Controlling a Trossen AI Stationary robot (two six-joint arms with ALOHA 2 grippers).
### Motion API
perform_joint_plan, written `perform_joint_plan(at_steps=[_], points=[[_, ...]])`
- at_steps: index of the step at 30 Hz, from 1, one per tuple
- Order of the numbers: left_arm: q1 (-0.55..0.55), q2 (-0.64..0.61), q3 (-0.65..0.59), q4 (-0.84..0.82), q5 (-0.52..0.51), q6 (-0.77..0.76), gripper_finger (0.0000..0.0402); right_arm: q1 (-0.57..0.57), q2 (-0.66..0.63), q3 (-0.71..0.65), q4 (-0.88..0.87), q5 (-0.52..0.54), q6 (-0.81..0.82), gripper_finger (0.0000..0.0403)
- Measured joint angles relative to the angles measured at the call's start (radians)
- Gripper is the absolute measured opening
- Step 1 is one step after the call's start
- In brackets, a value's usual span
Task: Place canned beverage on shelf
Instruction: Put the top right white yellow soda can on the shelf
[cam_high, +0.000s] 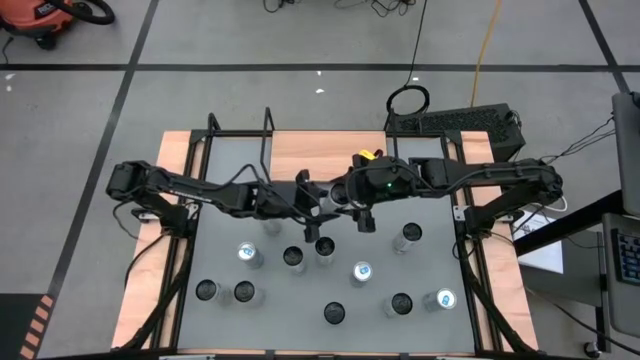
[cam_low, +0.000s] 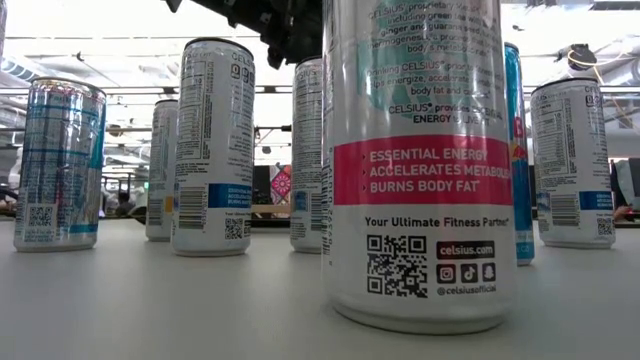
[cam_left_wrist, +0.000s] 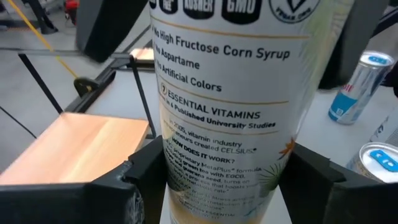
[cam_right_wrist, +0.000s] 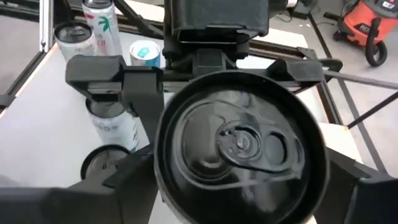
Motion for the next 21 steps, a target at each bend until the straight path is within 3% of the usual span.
perform_joint_plan(at_steps=[6, 12, 21], points=[[-0.003, -0.052, 0.0, -0.026, 0.0, 0.025, 0.0236, 0.0, 0.0, 0.0, 0.063, -0.006, -0.026, 0.0303], [-0.005, -0.137, 0.0, -0.05, 0.002, 0.034, 0.0236, -0.022, -0.003, -0.051, 0.172, -0.109, -0.067, 0.0302], [-0.011, -0.208, 0.001, -0.062, 0.01, 0.076, 0.0235, -0.016, -0.009, -0.134, 0.346, -0.109, -0.027, 0.0302]])
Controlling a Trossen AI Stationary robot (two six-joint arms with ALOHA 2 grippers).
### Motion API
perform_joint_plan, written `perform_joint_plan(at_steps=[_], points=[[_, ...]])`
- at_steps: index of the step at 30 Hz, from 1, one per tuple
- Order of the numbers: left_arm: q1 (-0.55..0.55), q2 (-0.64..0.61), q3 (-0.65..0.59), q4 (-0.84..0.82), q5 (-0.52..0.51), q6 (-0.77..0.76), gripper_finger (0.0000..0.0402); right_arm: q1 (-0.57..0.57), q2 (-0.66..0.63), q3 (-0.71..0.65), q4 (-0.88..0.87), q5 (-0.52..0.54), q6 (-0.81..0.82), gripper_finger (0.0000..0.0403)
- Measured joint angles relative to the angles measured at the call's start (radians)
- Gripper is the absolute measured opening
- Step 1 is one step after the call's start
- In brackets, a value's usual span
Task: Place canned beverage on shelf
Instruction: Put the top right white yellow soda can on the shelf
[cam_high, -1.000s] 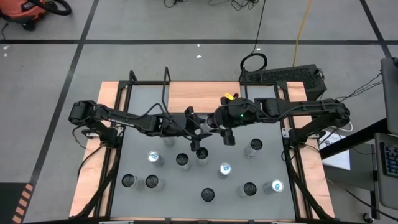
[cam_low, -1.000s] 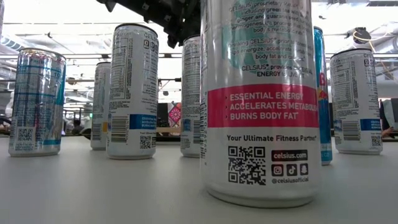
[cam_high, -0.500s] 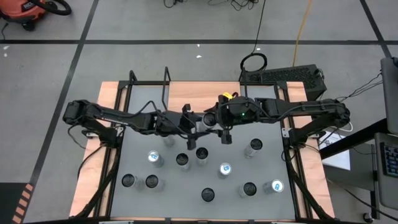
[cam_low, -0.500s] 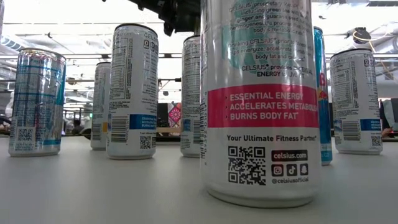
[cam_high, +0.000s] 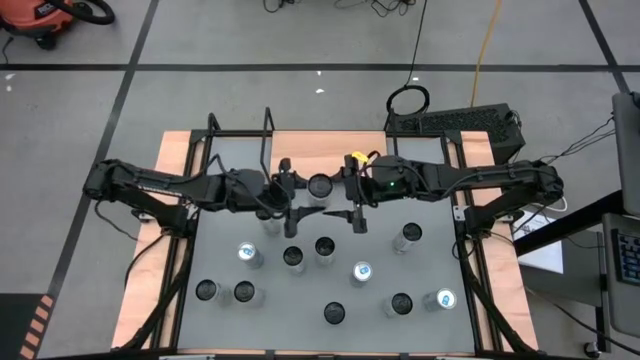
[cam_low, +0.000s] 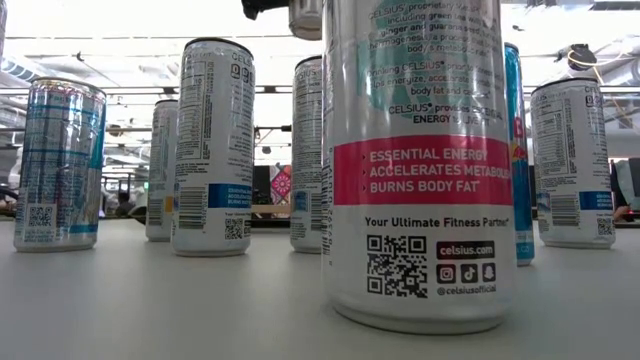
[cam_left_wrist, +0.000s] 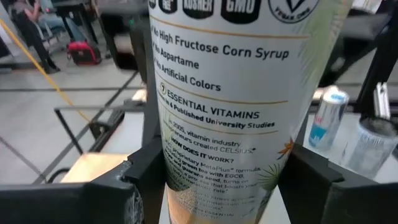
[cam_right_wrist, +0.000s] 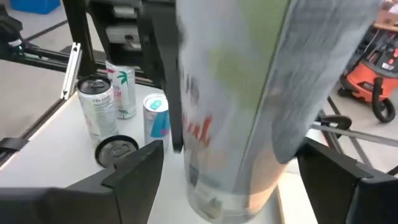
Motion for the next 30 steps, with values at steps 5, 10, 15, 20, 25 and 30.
perform_joint_plan(at_steps=[5, 10, 15, 20, 25, 30], points=[[-0.002, -0.02, 0.0, 0.018, 0.019, 0.008, 0.0235, 0.004, 0.0, -0.063, -0.011, 0.031, 0.078, 0.0302], [-0.002, -0.027, 0.0, -0.007, 0.033, 0.01, 0.0235, 0.006, -0.001, -0.095, -0.011, 0.031, 0.121, 0.0302], [0.001, -0.025, 0.0, -0.029, 0.036, 0.0, 0.0235, 0.018, -0.068, -0.096, 0.022, 0.096, 0.111, 0.0302], [0.001, 0.001, 0.0, 0.004, 0.036, -0.018, 0.0235, 0.041, -0.138, -0.096, 0.121, 0.111, 0.034, 0.0302], [0.001, 0.041, 0.0, 0.048, 0.038, -0.017, 0.0235, 0.056, -0.148, -0.094, 0.256, 0.047, -0.012, 0.0302], [0.002, 0.075, 0.0, 0.076, 0.038, 0.003, 0.0235, 0.063, -0.098, -0.095, 0.328, 0.05, -0.038, 0.0302]])
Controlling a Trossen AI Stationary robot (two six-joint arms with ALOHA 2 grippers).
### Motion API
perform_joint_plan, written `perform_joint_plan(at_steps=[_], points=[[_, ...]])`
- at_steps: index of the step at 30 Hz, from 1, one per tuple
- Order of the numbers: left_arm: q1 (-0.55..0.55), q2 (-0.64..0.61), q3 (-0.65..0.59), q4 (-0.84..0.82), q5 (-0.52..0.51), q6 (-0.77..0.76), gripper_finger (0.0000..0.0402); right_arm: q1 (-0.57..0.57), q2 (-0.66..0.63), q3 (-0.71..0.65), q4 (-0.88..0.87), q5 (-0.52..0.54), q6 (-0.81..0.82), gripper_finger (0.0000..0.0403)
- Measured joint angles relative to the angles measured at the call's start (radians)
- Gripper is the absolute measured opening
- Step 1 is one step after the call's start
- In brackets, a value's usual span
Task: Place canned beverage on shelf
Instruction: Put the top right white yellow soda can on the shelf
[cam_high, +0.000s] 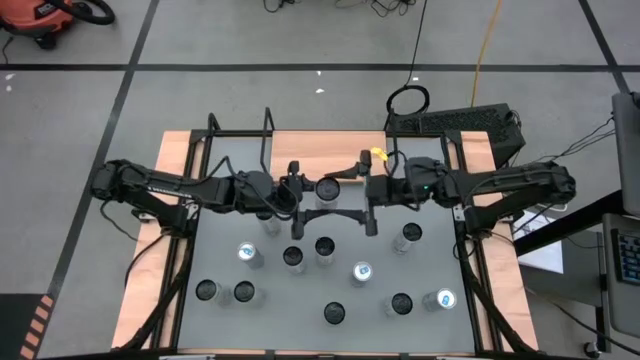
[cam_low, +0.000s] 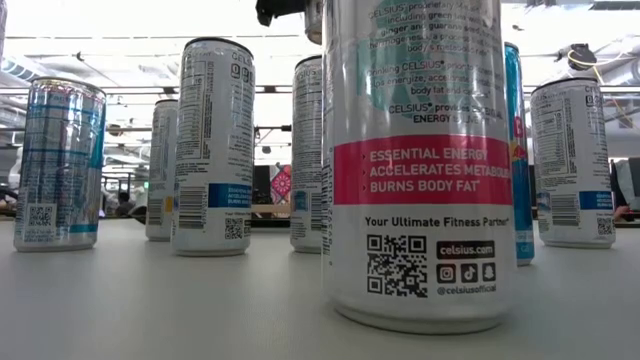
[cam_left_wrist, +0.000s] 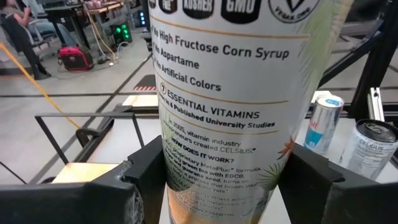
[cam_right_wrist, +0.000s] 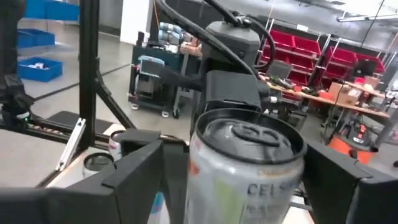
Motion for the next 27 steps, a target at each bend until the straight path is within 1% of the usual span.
perform_joint_plan(at_steps=[5, 7, 9, 12, 16, 18, 21, 25, 27], points=[[0.0, 0.009, 0.0, -0.003, 0.0, -0.002, 0.0235, 0.0, 0.04, -0.001, 0.003, 0.012, 0.002, 0.0301], [0.0, 0.009, 0.0, -0.004, 0.0, -0.003, 0.0235, 0.002, 0.043, -0.001, 0.003, 0.047, -0.008, 0.0296], [0.0, 0.009, 0.0, -0.01, 0.0, -0.003, 0.0235, 0.007, 0.043, -0.001, 0.0, 0.083, -0.012, 0.0285], [0.001, 0.009, 0.0, -0.015, 0.0, -0.003, 0.0235, 0.009, 0.04, -0.001, -0.018, 0.103, -0.018, 0.0263], [0.001, 0.01, 0.0, -0.015, -0.004, -0.003, 0.0235, 0.014, 0.029, 0.0, -0.041, 0.104, -0.012, 0.0236], [0.001, 0.01, 0.0, -0.026, -0.008, -0.004, 0.0235, 0.021, 0.025, 0.001, -0.057, 0.108, 0.011, 0.0229], [0.005, 0.011, 0.0, -0.027, -0.01, -0.009, 0.0235, 0.028, 0.023, 0.055, -0.165, 0.119, 0.053, 0.0234], [0.014, 0.011, 0.001, -0.033, -0.01, -0.028, 0.0235, 0.033, 0.042, 0.203, -0.413, 0.183, 0.072, 0.026], [0.019, 0.011, 0.001, -0.031, -0.011, -0.03, 0.0235, 0.029, 0.062, 0.282, -0.522, 0.186, 0.072, 0.0273]])
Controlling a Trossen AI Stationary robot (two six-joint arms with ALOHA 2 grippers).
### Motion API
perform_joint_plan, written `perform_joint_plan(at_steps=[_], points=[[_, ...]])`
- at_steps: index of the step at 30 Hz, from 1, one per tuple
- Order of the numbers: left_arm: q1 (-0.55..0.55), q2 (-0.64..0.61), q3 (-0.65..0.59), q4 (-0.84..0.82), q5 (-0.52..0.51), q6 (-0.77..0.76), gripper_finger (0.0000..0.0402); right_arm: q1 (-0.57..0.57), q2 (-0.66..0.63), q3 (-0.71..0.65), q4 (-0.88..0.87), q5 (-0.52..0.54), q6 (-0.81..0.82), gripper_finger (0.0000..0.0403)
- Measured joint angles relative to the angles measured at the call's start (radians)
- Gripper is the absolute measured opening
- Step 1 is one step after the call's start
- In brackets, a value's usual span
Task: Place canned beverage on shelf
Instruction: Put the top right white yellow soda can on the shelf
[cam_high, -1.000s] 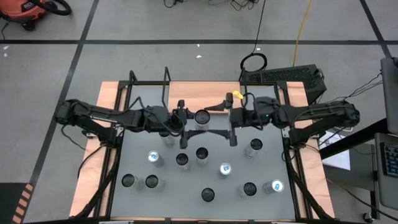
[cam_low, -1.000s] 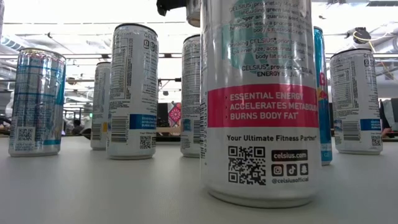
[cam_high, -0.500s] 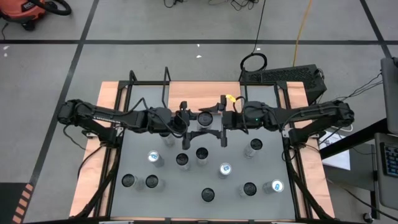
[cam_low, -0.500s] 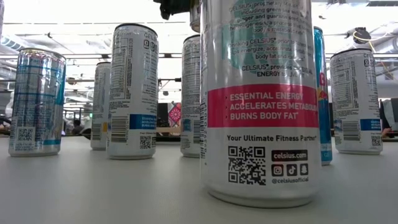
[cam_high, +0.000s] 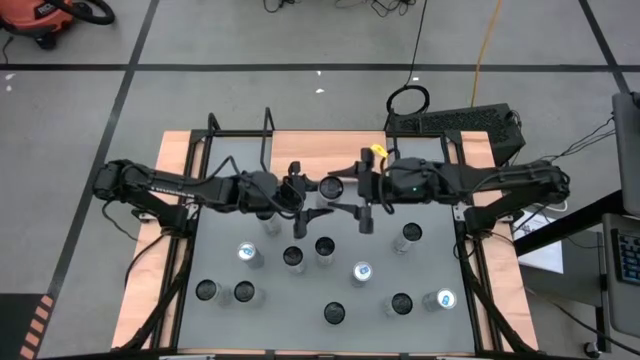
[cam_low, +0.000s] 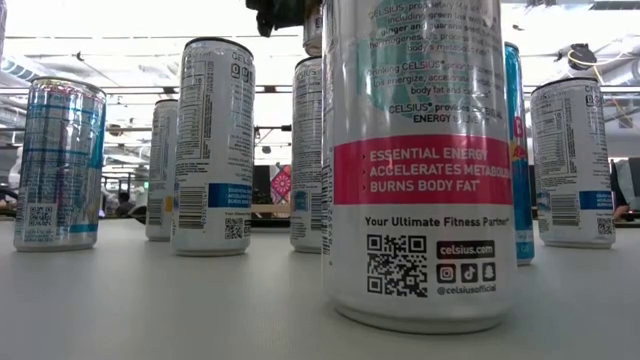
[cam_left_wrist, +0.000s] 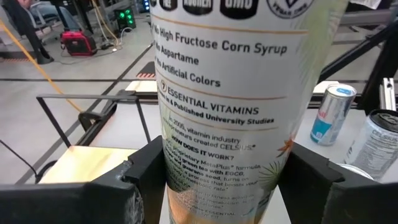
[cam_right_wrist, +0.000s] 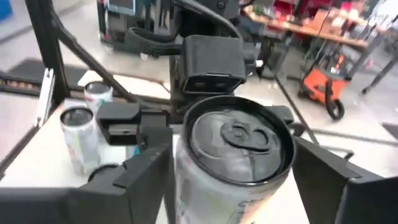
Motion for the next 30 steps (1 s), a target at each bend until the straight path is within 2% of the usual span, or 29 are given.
perform_joint_plan(at_steps=[6, 11, 17, 24, 30], points=[[0.002, 0.018, 0.0, 0.052, -0.005, -0.007, 0.0235, -0.024, 0.077, 0.224, -0.246, -0.008, 0.008, 0.0287], [0.003, 0.041, -0.001, 0.062, -0.005, -0.006, 0.0235, -0.034, 0.194, 0.425, -0.495, -0.01, 0.005, 0.0281], [0.002, 0.049, -0.001, 0.064, -0.005, -0.004, 0.0235, -0.034, 0.321, 0.633, -0.708, -0.01, 0.011, 0.0266], [0.001, 0.05, -0.001, 0.049, -0.004, -0.001, 0.0235, -0.035, 0.396, 0.737, -0.816, -0.029, 0.012, 0.0243], [0.0, 0.05, -0.001, 0.047, -0.003, 0.0, 0.0235, -0.035, 0.396, 0.744, -0.846, -0.029, 0.016, 0.0218]])
